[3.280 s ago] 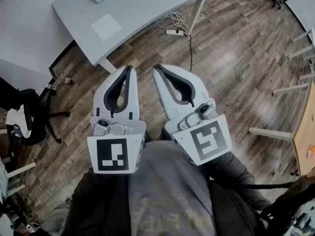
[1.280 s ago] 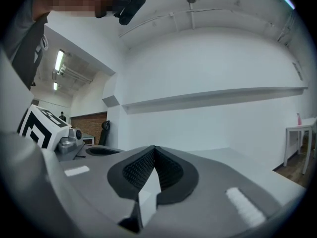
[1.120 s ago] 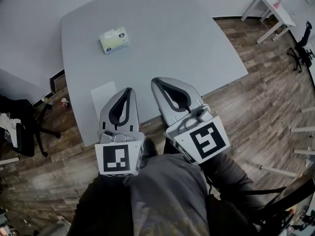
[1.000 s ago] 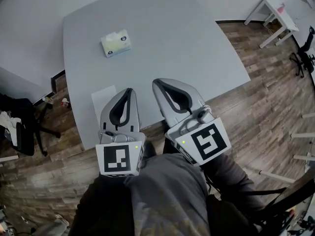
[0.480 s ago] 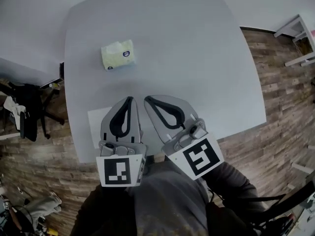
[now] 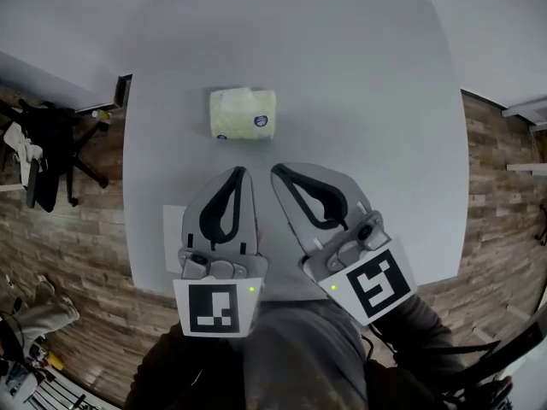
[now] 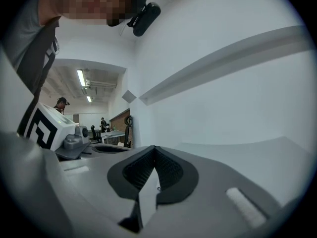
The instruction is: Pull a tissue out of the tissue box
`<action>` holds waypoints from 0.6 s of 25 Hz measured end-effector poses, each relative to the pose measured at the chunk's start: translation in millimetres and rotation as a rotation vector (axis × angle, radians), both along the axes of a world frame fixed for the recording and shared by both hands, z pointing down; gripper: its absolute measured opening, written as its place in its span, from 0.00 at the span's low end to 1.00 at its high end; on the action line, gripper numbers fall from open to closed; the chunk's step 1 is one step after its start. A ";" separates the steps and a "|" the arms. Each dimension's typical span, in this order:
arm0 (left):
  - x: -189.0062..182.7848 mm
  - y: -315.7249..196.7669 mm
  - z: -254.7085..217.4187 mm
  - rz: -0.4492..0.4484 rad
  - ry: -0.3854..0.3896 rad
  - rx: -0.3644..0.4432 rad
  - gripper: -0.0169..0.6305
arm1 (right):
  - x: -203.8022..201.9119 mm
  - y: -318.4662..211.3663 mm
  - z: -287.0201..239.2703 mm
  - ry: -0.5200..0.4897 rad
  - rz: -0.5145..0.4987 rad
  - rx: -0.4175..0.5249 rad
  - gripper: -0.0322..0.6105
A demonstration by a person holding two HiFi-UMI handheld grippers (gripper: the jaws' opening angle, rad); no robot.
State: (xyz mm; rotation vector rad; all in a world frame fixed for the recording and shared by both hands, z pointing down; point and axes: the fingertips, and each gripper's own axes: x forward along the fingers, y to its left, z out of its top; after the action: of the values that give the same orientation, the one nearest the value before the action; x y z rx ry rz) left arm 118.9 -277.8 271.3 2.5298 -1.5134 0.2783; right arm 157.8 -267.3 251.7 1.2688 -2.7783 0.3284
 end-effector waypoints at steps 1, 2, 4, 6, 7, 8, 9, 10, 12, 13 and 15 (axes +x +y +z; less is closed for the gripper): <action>-3.5 -12.3 9.7 -0.002 0.007 -0.012 0.03 | -4.0 -12.4 8.5 0.013 -0.006 -0.005 0.05; -6.8 -24.0 21.5 0.000 0.013 -0.028 0.03 | -8.3 -24.9 19.5 0.026 -0.007 -0.011 0.05; -13.3 -43.1 48.4 0.009 0.018 -0.071 0.03 | -16.6 -48.1 45.4 0.039 -0.001 -0.045 0.05; -18.5 -57.9 73.6 0.016 0.022 -0.116 0.03 | -22.0 -66.6 69.9 0.047 -0.001 -0.087 0.05; -19.5 -64.4 84.5 0.020 0.023 -0.135 0.03 | -22.9 -74.9 80.4 0.057 -0.004 -0.102 0.05; -19.6 -70.2 94.2 0.025 0.021 -0.150 0.03 | -23.0 -83.1 89.2 0.070 -0.010 -0.111 0.06; -19.3 -75.3 103.0 0.031 0.017 -0.160 0.03 | -23.0 -91.0 96.2 0.085 -0.019 -0.114 0.08; -19.1 -80.0 111.1 0.037 0.013 -0.169 0.03 | -23.1 -98.5 101.9 0.105 -0.032 -0.112 0.11; -19.3 -87.7 126.3 0.039 0.011 -0.192 0.03 | -22.9 -112.3 111.0 0.152 -0.066 -0.098 0.17; -19.7 -90.7 133.7 0.035 0.015 -0.208 0.03 | -22.3 -118.9 115.0 0.173 -0.083 -0.092 0.20; -21.0 -95.6 147.5 0.021 0.029 -0.242 0.03 | -20.9 -131.1 122.9 0.196 -0.113 -0.085 0.23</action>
State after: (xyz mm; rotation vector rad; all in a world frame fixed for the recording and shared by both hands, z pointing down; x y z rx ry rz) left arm 97.9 -373.4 418.8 2.3509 -1.3526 0.4002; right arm 137.0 -398.4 374.7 1.0594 -2.6268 0.2936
